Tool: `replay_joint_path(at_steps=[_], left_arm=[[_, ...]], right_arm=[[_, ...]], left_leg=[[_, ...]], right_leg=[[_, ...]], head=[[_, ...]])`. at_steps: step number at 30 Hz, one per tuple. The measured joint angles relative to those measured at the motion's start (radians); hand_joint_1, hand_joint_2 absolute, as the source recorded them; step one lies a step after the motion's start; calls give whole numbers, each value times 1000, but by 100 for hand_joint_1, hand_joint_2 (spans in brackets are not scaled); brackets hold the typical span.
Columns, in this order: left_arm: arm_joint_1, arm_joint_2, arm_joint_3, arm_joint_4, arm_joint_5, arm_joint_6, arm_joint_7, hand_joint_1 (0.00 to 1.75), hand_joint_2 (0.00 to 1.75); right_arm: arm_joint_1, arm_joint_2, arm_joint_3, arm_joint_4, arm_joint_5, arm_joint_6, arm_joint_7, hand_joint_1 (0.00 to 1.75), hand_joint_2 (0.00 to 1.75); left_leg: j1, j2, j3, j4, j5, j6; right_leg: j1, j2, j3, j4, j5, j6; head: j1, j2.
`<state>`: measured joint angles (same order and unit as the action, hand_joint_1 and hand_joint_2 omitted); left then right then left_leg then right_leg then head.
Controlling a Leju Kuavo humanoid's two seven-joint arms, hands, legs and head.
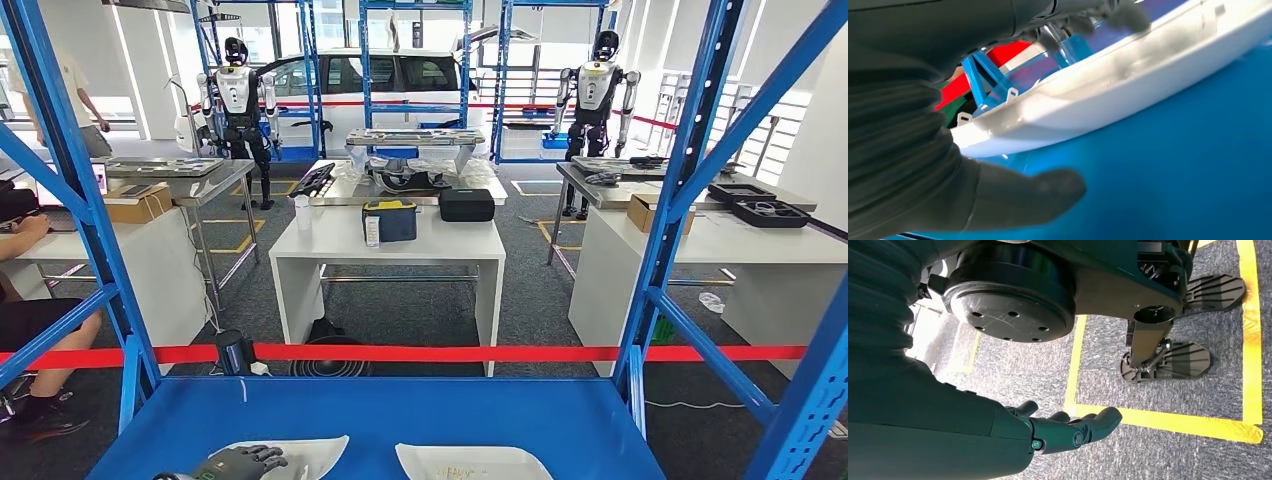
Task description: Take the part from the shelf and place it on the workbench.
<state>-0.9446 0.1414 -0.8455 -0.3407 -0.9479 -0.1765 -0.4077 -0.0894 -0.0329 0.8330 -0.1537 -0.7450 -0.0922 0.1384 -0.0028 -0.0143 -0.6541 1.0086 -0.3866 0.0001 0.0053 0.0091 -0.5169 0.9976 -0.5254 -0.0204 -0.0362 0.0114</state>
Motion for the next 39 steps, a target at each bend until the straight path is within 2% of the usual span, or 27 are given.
replay_joint_path(at_steps=[31,35,39], left_arm=[[-3,4,-30,15,5,25,7,175,175],[2,4,-31,14,13,66,-18,175,175],[20,-2,-11,7,121,139,-51,175,175]], right_arm=[[-4,0,14,0,0,1,4,0,175],[-4,0,14,0,-4,1,3,0,175],[-2,0,14,0,-15,-1,2,0,175]], left_leg=[[0,1,4,0,-1,-2],[0,1,4,0,-1,-2],[0,0,4,0,-1,-2]], right_leg=[[0,0,2,3,-1,-1],[0,0,2,3,-2,-1],[0,0,2,3,-2,-1]], head=[[0,0],[0,0],[0,0]])
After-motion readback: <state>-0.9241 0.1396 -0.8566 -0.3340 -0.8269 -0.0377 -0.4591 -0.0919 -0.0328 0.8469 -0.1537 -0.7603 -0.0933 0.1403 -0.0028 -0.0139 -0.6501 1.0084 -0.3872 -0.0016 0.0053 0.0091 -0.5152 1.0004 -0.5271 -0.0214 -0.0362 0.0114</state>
